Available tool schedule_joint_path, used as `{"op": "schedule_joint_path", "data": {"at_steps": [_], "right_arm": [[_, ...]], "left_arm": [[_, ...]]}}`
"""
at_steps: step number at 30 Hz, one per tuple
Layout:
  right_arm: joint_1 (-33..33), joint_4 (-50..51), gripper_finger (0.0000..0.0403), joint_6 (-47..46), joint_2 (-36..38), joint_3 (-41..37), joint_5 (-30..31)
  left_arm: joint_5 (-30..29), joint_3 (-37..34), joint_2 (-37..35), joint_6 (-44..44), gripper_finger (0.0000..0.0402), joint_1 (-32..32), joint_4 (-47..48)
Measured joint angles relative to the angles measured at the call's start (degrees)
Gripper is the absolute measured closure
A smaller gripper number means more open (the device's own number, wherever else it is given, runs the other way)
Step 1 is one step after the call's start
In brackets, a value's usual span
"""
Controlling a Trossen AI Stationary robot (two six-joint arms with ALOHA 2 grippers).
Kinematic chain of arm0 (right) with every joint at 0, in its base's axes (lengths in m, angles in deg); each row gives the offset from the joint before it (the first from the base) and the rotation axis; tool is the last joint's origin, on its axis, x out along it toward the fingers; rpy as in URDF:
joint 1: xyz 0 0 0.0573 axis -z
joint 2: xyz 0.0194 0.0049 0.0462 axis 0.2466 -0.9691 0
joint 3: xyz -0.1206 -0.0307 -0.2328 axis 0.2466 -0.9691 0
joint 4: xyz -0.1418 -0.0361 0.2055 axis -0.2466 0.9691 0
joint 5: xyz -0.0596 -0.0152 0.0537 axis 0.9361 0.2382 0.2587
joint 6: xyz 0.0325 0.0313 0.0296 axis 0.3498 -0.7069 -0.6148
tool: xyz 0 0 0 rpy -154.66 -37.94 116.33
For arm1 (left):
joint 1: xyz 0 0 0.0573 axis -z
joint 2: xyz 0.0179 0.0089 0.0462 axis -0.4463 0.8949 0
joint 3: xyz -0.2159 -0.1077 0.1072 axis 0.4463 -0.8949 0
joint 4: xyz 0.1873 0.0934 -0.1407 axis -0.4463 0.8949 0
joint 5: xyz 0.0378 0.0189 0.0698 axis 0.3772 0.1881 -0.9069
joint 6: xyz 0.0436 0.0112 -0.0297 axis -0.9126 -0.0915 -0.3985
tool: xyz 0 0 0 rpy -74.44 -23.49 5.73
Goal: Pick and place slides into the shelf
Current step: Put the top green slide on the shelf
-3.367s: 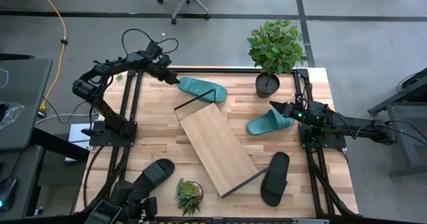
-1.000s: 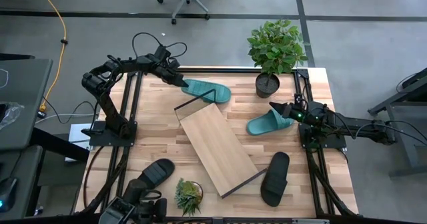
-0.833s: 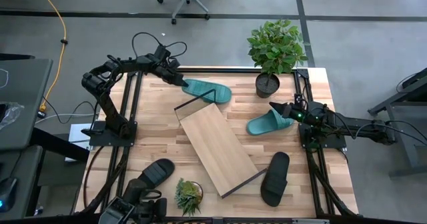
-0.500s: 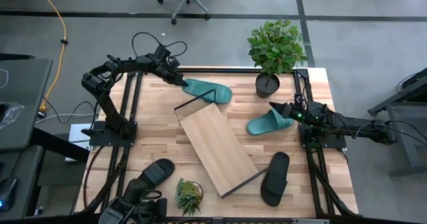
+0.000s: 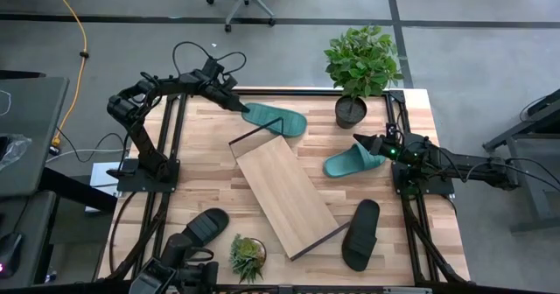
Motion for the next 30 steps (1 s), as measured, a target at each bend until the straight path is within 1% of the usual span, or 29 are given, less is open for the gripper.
{"op": "schedule_joint_path", "data": {"at_steps": [9, 21, 26, 30], "right_arm": [[0.01, 0.00, 0.0403, 0.00, -0.01, 0.01, 0.04], [0.00, 0.02, 0.0403, 0.01, 0.01, 0.01, 0.20], [-0.01, 0.04, 0.0403, 0.01, 0.01, 0.01, 0.18], [-0.01, 0.04, 0.0403, 0.00, 0.01, 0.01, 0.20]], "left_arm": [[1.30, 4.46, -1.37, -0.01, 0.0320, 0.02, 0.24], [1.65, 12.06, -6.54, 0.81, 0.0320, -0.02, 0.57], [1.68, 13.86, -8.93, -2.13, 0.0320, 0.11, 2.42], [0.83, 14.96, -10.77, -5.33, 0.0320, 0.11, 6.99]]}}
